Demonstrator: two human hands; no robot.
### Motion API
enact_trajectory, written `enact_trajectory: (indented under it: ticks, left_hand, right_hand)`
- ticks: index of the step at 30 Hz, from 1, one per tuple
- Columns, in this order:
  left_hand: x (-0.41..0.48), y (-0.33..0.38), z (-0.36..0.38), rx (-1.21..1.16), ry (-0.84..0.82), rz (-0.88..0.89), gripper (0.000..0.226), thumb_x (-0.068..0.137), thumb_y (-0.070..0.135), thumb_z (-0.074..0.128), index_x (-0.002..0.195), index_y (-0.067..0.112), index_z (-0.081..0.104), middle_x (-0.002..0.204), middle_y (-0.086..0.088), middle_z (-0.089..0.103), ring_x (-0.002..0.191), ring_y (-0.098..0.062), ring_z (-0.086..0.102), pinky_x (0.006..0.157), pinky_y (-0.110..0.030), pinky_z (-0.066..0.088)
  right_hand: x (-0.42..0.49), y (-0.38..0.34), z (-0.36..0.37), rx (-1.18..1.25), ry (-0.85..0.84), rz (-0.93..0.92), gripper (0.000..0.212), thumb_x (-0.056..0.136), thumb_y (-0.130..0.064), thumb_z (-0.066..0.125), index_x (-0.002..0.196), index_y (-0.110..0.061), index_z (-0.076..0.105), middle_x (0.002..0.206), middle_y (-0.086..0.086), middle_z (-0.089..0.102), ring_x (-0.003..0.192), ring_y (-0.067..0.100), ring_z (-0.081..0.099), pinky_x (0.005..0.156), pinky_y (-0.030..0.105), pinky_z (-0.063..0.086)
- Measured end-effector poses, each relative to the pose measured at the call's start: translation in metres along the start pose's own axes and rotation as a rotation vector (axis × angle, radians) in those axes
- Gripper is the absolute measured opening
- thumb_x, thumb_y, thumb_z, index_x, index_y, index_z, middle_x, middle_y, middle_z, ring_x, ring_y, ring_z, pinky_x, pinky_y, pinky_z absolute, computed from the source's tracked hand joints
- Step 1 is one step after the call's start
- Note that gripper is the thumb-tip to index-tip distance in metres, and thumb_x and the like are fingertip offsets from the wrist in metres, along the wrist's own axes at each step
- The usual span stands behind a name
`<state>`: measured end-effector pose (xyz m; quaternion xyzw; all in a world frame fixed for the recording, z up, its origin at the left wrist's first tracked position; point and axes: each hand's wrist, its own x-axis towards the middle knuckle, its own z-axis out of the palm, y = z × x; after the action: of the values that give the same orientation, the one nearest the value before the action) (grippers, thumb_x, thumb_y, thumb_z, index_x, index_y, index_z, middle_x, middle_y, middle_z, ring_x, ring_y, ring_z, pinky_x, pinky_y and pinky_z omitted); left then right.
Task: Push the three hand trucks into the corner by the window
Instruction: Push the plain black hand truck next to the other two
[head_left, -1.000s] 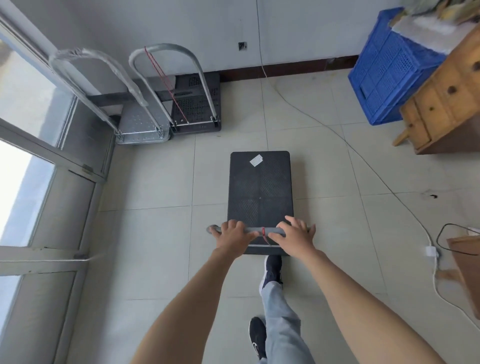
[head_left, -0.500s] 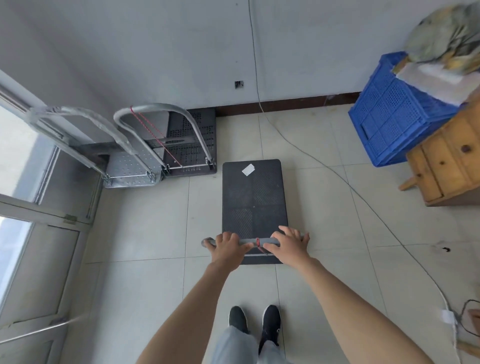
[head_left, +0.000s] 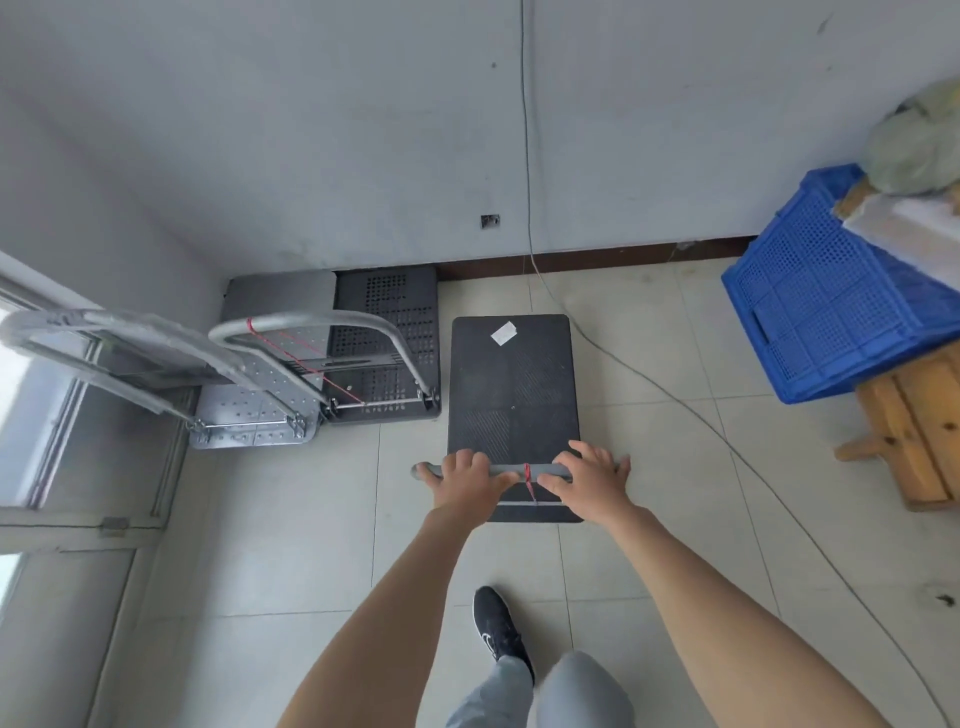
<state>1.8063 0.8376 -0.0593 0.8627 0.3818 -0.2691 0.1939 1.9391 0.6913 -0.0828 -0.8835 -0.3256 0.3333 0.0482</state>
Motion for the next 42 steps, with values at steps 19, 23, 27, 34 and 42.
enact_trajectory:
  ticks: [19, 23, 27, 34, 42]
  left_hand:
    - [0.183, 0.017, -0.138, -0.025, -0.041, -0.096, 0.059, 0.092, 0.072, 0.023, 0.118, 0.025, 0.048, 0.131, 0.001, 0.044, 0.128, -0.024, 0.035, 0.109, -0.065, 0.010]
    - [0.204, 0.023, -0.155, -0.028, -0.047, -0.093, 0.062, 0.092, 0.073, 0.022, 0.120, 0.024, 0.048, 0.132, 0.001, 0.043, 0.131, -0.024, 0.033, 0.109, -0.066, 0.008]
    - [0.224, 0.021, -0.174, -0.049, -0.061, -0.085, 0.059, 0.093, 0.071, 0.024, 0.117, 0.024, 0.049, 0.132, 0.002, 0.042, 0.132, -0.024, 0.030, 0.109, -0.066, 0.006]
    - [0.230, 0.008, -0.186, -0.043, -0.092, -0.051, 0.058, 0.093, 0.071, 0.027, 0.120, 0.025, 0.048, 0.133, 0.004, 0.039, 0.132, -0.022, 0.029, 0.110, -0.065, 0.004]
    - [0.234, 0.006, -0.194, -0.026, -0.115, -0.038, 0.060, 0.093, 0.070, 0.024, 0.125, 0.025, 0.047, 0.135, 0.004, 0.040, 0.132, -0.021, 0.029, 0.109, -0.067, -0.001]
  right_hand:
    - [0.200, -0.044, -0.131, 0.004, -0.054, -0.073, 0.040, 0.089, -0.063, 0.042, 0.114, -0.036, 0.057, 0.154, -0.003, 0.031, 0.142, 0.025, 0.022, 0.109, 0.064, 0.008]
    - [0.224, -0.046, -0.146, -0.013, -0.055, -0.077, 0.041, 0.089, -0.064, 0.041, 0.116, -0.036, 0.057, 0.155, -0.002, 0.031, 0.142, 0.025, 0.023, 0.109, 0.063, 0.009]
    - [0.246, -0.054, -0.155, -0.004, -0.046, -0.063, 0.040, 0.088, -0.064, 0.042, 0.114, -0.037, 0.058, 0.154, -0.003, 0.032, 0.142, 0.024, 0.023, 0.109, 0.063, 0.010]
    - [0.248, -0.069, -0.154, 0.018, -0.056, -0.026, 0.041, 0.086, -0.066, 0.042, 0.111, -0.038, 0.058, 0.153, -0.005, 0.033, 0.141, 0.021, 0.024, 0.109, 0.061, 0.008]
    - [0.248, -0.081, -0.166, -0.006, -0.088, 0.032, 0.041, 0.086, -0.063, 0.045, 0.117, -0.038, 0.057, 0.154, -0.006, 0.032, 0.141, 0.020, 0.025, 0.109, 0.055, 0.012]
